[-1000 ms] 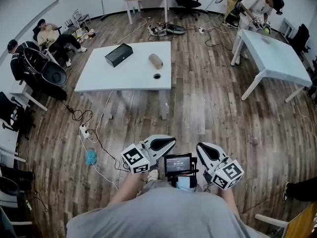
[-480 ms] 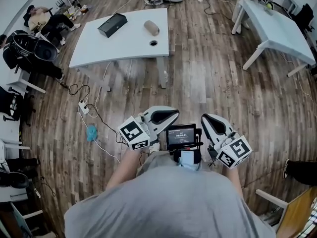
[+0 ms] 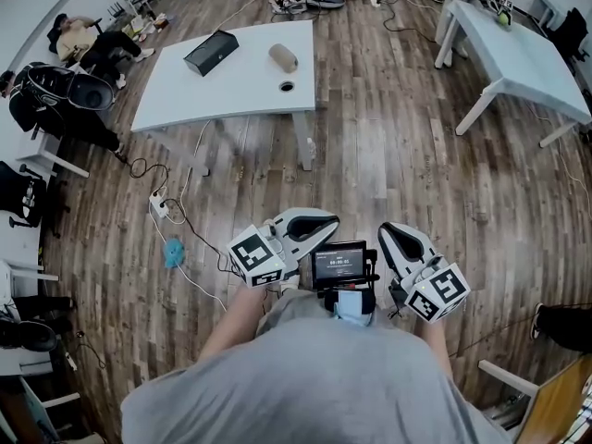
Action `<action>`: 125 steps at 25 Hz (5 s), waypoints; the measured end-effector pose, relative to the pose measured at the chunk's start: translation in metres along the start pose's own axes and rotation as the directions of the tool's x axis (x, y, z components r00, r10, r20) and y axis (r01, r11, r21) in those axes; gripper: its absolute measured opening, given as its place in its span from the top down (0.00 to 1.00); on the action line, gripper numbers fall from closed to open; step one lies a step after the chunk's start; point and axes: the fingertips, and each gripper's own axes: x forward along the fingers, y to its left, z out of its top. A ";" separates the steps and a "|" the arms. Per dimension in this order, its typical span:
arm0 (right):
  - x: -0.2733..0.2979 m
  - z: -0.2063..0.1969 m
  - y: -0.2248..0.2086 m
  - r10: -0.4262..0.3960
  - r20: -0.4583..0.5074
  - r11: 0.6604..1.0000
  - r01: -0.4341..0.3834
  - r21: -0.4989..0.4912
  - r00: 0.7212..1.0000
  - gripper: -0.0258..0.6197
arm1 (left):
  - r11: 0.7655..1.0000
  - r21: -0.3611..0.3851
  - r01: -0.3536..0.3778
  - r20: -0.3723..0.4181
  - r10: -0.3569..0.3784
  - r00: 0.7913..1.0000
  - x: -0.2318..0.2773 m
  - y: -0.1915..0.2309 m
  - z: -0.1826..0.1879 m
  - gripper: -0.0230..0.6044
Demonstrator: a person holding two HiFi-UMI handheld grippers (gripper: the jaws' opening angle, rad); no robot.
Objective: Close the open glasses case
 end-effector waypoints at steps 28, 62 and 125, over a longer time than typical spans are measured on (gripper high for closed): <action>0.080 0.011 -0.124 -0.010 -0.071 1.000 0.012 0.018 0.997 0.91 | 0.998 -0.056 -0.019 0.003 0.019 1.000 0.071 0.135 -0.013 0.93; 0.354 0.128 -0.423 0.222 -0.159 0.975 -0.224 0.001 0.962 0.91 | 0.974 -0.086 -0.211 0.018 0.213 0.977 0.250 0.482 0.044 0.93; 0.786 0.049 -0.356 0.527 -0.848 -0.340 -0.927 -0.157 -0.050 0.67 | -0.139 -0.332 -0.933 -0.213 0.975 -0.070 0.013 0.721 -0.056 0.66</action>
